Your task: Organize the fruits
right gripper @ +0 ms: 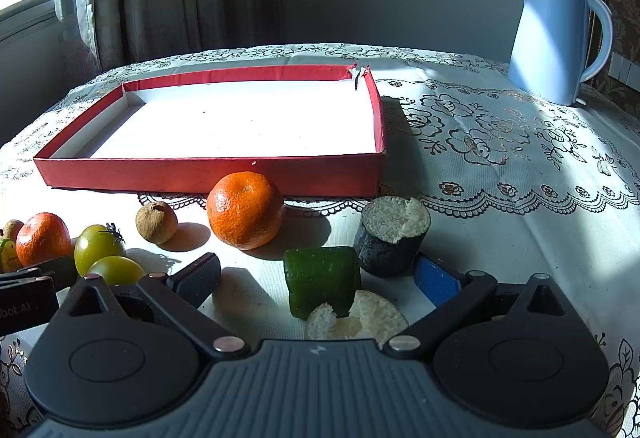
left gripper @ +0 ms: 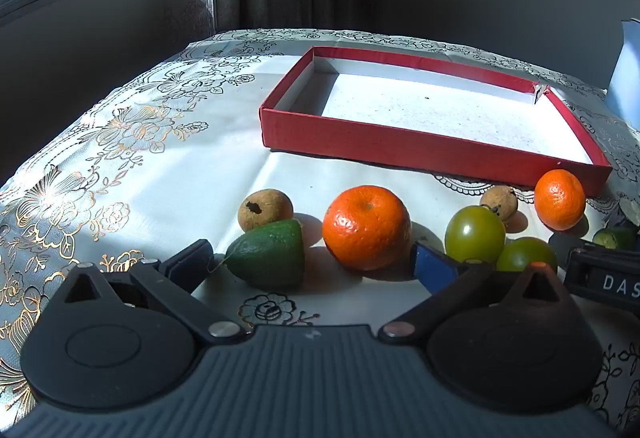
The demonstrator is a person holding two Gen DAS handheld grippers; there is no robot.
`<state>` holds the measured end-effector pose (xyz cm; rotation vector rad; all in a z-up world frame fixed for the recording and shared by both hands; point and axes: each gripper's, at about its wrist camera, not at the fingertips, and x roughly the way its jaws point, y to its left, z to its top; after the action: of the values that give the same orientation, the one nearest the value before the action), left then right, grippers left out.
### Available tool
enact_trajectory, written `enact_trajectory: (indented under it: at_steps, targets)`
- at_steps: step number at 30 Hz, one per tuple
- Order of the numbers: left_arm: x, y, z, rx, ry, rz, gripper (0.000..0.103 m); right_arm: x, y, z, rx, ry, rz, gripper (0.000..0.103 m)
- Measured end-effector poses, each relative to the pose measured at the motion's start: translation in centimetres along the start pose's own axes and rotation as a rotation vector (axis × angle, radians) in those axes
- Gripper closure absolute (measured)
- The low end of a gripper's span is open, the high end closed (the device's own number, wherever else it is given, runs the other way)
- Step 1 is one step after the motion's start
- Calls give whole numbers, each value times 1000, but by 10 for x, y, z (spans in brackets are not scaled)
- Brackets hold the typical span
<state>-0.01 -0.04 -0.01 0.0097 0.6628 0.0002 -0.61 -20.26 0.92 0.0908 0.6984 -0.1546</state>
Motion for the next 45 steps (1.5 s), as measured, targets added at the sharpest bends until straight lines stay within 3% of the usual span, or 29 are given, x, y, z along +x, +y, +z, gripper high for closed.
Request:
enact_trajectory:
  at_steps: [33,45]
  targets:
    - [0,0,0,-4,0,-3,0,0,0,-1,-5,-1,-4,0]
    - [0,0,0,-4,0,-3,0,0,-5,1,-26,26,39,0]
